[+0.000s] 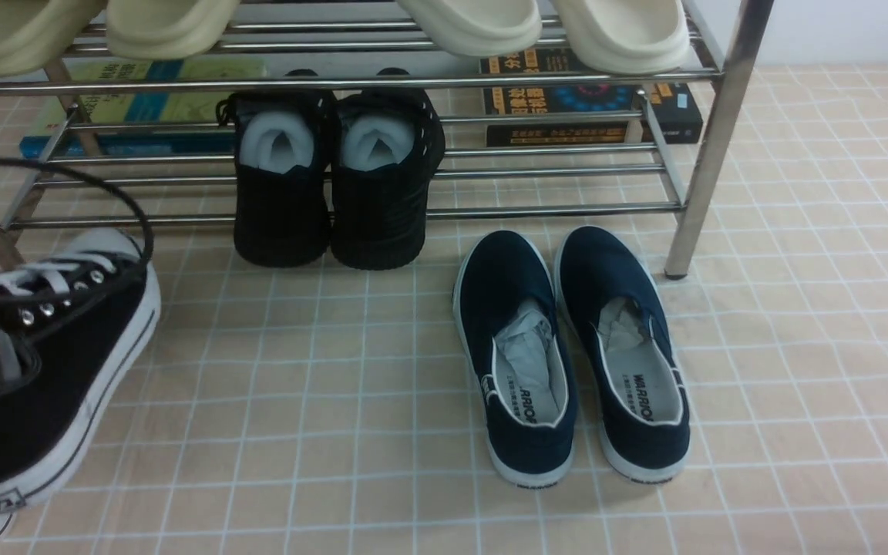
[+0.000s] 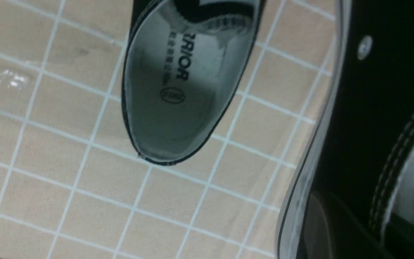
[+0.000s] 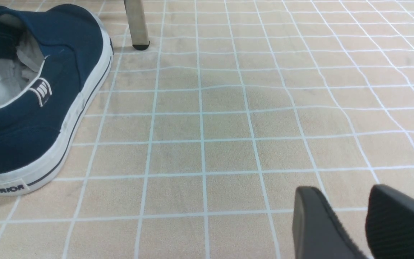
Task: Take the shoes off the shelf from the light coffee tablecloth by hand.
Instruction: 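Set the held shoe down on the floor in front of the rack with the left gripper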
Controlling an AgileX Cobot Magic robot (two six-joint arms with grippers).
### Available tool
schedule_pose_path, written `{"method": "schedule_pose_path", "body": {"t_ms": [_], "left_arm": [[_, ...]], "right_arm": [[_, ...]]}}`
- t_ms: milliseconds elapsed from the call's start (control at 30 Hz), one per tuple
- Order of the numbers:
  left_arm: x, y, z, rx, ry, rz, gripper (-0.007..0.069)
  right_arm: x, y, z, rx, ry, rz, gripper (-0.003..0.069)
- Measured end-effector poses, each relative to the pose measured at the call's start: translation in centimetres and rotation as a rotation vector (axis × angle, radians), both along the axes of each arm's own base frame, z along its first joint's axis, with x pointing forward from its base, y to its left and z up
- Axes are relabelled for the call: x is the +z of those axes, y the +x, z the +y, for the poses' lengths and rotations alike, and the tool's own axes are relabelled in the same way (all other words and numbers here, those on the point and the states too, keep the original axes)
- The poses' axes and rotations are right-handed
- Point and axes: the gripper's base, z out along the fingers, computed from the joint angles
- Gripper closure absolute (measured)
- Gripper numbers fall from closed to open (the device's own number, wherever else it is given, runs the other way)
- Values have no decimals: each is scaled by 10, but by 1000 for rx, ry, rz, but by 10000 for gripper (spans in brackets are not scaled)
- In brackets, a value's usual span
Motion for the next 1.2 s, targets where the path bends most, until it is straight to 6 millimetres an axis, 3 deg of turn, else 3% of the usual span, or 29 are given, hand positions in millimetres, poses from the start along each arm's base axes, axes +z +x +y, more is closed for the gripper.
{"method": "schedule_pose_path", "body": {"t_ms": [433, 767, 1033, 1200], "left_arm": [[-28, 26, 6, 58, -4, -76, 610], [-58, 42, 9, 63, -17, 1, 610], [-60, 44, 9, 22, -6, 5, 610], [-57, 44, -4, -70, 10, 0, 610]], "right_arm": [[0, 0, 0, 0, 0, 0, 421], [0, 0, 0, 0, 0, 0, 421], [0, 0, 0, 0, 0, 0, 421], [0, 0, 0, 0, 0, 0, 421]]}}
